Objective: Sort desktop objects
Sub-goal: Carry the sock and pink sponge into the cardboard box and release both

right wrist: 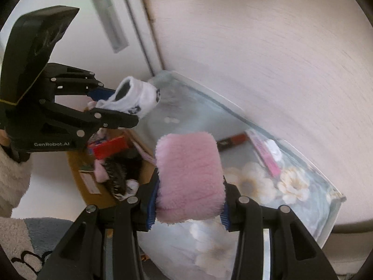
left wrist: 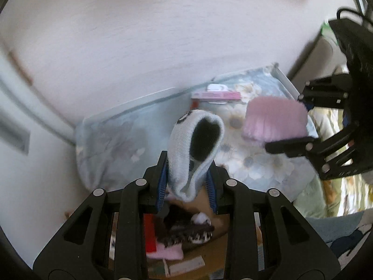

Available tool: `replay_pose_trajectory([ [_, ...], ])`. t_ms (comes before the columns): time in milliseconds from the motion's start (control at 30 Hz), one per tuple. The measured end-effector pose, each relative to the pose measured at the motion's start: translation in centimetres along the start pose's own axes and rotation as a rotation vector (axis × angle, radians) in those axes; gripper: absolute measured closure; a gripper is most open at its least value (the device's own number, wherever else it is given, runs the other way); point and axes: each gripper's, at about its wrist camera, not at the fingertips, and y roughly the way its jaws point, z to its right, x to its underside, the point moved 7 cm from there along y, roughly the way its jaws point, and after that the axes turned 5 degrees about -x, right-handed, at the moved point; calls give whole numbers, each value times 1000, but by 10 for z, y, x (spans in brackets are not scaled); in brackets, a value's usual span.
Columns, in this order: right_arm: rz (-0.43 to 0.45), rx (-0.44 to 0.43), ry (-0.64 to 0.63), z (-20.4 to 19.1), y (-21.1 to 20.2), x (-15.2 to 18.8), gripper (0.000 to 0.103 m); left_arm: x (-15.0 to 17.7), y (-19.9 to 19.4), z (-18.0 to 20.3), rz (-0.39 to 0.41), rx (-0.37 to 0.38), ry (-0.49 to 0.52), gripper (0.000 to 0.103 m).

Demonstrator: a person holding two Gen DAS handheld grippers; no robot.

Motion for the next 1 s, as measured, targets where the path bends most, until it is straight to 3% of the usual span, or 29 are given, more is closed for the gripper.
replay_pose_trajectory([
  [200, -13, -53, -59, -44, 20, -9, 64, 40, -13, -39, -14, -70, -113, 77],
  [633, -110, -83, -140, -103, 73, -2, 64, 133, -4, -94, -102, -128, -317, 77],
  [1000, -163, -106, -124, -128, 102, 8, 64, 162, 15, -102, -131, -119, -375, 77],
])
